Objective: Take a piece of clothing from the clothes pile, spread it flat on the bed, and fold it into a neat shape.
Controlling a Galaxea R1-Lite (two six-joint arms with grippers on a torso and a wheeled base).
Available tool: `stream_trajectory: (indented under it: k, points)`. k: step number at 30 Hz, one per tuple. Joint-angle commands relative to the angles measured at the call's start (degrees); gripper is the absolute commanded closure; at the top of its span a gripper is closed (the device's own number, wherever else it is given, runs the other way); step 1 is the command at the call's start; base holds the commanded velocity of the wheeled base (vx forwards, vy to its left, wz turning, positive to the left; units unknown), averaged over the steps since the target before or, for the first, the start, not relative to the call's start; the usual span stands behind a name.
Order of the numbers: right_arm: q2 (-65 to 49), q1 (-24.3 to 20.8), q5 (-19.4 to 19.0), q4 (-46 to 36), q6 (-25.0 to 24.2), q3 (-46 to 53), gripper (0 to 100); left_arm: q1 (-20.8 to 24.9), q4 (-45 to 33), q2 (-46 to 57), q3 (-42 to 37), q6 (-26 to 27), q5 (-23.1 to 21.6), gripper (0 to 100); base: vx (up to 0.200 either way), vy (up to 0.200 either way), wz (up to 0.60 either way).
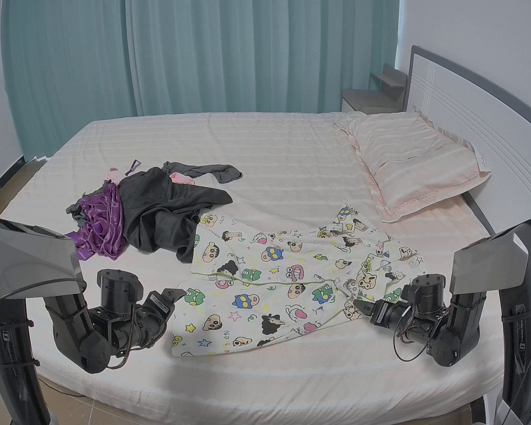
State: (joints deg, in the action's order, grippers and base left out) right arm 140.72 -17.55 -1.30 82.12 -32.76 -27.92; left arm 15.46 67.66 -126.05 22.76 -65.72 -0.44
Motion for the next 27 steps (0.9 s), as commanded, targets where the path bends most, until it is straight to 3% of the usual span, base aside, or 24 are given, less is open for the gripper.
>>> stream_trajectory:
  k: [1,5,14,27]
  points:
    - [0.08,1.03,0.95,0.06,-0.11,0.06,0,0.01,0.02,0.02,0.0,-0.02,0.0,0,0.0,0.0,0.0]
    - [0.0,1.73,3.41,0.06,-1.87,0.23,0,0.01,0.02,0.02,0.0,-0.02,0.0,0,0.0,0.0,0.0]
    - [-0.09,1.91,4.91,-0.47,-2.49,0.23,0,0.01,0.02,0.02,0.0,-0.02,0.0,0,0.0,0.0,0.0]
    - [-0.53,-1.52,6.4,-4.51,-2.58,-4.25,0,0.01,0.11,0.02,-0.08,-0.02,0.0,0,0.0,0.0,0.0]
